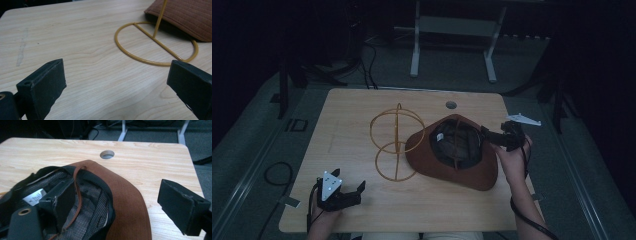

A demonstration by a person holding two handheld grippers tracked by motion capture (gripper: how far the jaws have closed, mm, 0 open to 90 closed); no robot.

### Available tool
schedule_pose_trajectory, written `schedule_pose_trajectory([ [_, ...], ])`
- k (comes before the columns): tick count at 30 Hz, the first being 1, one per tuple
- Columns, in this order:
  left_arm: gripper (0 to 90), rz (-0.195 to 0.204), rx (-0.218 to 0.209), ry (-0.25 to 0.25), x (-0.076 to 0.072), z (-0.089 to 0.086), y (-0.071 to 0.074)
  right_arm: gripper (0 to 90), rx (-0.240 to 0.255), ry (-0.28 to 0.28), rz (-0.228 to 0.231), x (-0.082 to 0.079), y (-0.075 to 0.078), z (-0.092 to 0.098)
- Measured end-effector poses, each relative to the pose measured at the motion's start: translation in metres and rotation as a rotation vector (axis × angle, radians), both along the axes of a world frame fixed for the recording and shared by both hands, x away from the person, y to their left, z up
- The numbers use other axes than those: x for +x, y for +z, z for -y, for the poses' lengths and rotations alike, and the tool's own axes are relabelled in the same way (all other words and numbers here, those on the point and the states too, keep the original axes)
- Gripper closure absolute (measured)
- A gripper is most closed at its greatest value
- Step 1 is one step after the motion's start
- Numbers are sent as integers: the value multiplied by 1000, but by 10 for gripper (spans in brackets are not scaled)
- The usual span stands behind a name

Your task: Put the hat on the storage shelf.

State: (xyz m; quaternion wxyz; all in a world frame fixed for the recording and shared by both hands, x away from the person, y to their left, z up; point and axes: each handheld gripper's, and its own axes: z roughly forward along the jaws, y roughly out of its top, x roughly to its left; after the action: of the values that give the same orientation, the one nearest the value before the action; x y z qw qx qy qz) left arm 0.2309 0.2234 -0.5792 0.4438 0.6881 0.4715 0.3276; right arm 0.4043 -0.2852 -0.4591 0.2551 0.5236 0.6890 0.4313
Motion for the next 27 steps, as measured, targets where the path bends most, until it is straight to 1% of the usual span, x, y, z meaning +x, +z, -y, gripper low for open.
schedule_pose_trajectory([
  [1, 25, 0, 0, 0, 0, 0, 0, 160, 0, 0, 0, 0, 0, 0],
  [3, 25, -8, 7, 2, 0, 1, 2, 184, -1, 8, -26, 10, -3, -4],
  [6, 24, 1, 8, -18, -3, 2, 5, 185, -11, 10, -47, 18, -7, -8],
  [7, 24, -5, 11, -21, -3, 2, 6, 185, -12, 11, -62, 22, -9, -9],
  [8, 24, -5, 11, -21, -3, 2, 6, 185, -12, 11, -62, 22, -9, -9],
  [10, 25, -11, 12, -26, -3, 2, 6, 202, -29, 24, -87, 28, -16, -14],
  [11, 24, -11, 12, -26, -3, 2, 6, 202, -29, 24, -87, 28, -16, -14],
  [12, 25, -14, 17, -24, -3, 3, 6, 205, -41, 32, -106, 33, -21, -18],
  [13, 25, -14, 17, -24, -3, 3, 6, 211, -47, 34, -116, 34, -23, -19],
  [14, 25, -19, 14, -30, -2, 3, 6, 211, -47, 34, -116, 34, -23, -19],
  [15, 25, -24, 13, -32, -2, 4, 5, 221, -50, 38, -148, 40, -30, -22],
  [16, 25, -24, 13, -32, -2, 4, 5, 221, -50, 38, -148, 40, -30, -22],
  [17, 24, -26, 10, -33, -2, 4, 5, 233, -72, 31, -160, 43, -35, -25],
  [18, 25, -28, 7, -34, -2, 4, 5, 256, -81, 28, -160, 43, -37, -26],
  [19, 25, -28, 7, -34, -2, 4, 5, 261, -90, 28, -170, 45, -41, -27],
  [20, 25, -29, 5, -36, -2, 3, 5, 261, -90, 28, -170, 45, -41, -27],
  [22, 25, -37, 4, -40, -2, 3, 5, 262, -97, 19, -188, 48, -47, -29],
  [23, 25, -39, 9, -37, -2, 4, 5, 262, -118, 9, -196, 50, -52, -31],
  [25, 25, -42, 8, -42, -2, 4, 5, 261, -131, 2, -212, 53, -56, -32],
  [27, 25, -45, 14, -40, -2, 4, 4, 262, -142, -3, -215, 54, -59, -34],
])
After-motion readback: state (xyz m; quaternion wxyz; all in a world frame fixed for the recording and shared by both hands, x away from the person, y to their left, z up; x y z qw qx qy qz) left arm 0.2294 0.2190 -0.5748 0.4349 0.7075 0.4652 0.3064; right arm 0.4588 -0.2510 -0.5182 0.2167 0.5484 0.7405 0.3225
